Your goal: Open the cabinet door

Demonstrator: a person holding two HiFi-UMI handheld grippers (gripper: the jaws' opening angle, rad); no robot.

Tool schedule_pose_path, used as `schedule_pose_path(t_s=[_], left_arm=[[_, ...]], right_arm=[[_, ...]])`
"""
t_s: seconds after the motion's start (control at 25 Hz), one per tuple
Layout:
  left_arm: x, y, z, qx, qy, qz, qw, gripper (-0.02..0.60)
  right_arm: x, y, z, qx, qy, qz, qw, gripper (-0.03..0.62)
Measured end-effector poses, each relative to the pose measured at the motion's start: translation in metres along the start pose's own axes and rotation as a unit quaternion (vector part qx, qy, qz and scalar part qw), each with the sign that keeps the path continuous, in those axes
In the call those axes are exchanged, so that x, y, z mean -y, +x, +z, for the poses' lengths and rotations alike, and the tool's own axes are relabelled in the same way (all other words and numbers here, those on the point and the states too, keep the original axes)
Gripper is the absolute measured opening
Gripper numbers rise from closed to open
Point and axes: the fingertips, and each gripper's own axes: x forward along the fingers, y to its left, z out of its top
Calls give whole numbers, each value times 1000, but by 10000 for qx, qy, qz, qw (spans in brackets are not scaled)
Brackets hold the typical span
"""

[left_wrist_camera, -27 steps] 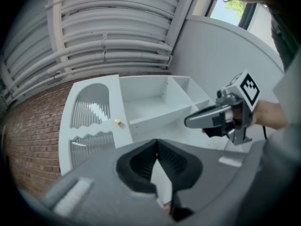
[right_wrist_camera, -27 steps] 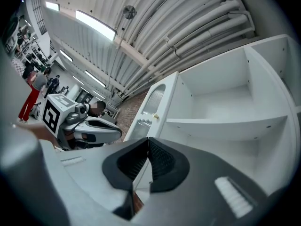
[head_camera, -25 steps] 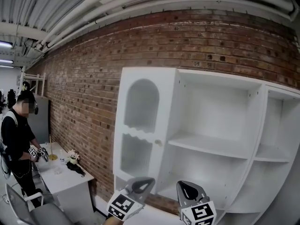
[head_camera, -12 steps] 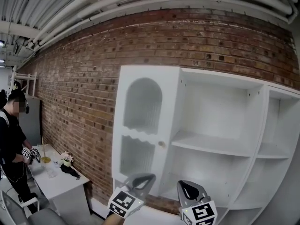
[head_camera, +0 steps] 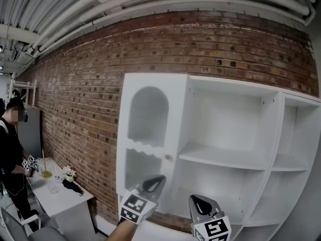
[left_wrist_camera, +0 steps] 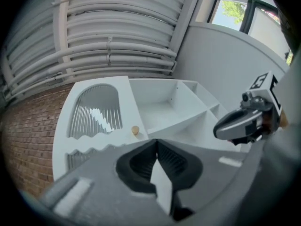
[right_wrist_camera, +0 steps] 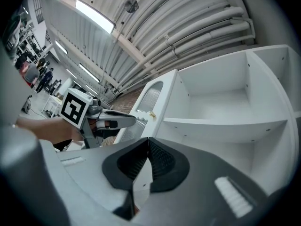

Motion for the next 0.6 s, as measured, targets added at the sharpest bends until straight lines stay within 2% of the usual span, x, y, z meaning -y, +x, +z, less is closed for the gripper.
schedule_pose_path(t_s=[0.12, 0.4, 0.6], left_arm=[[-12, 13, 3, -11, 50, 184, 9998, 3], [-37, 39, -6, -28, -121, 591, 9982, 88], [-46, 52, -1, 91, -202, 742, 9970, 112]], right_arm=[[7, -1, 2, 44, -19, 19, 10000, 3], [24, -3, -1, 97, -22, 11, 9999, 3], [32, 1, -8, 80, -8, 51, 10000, 3]])
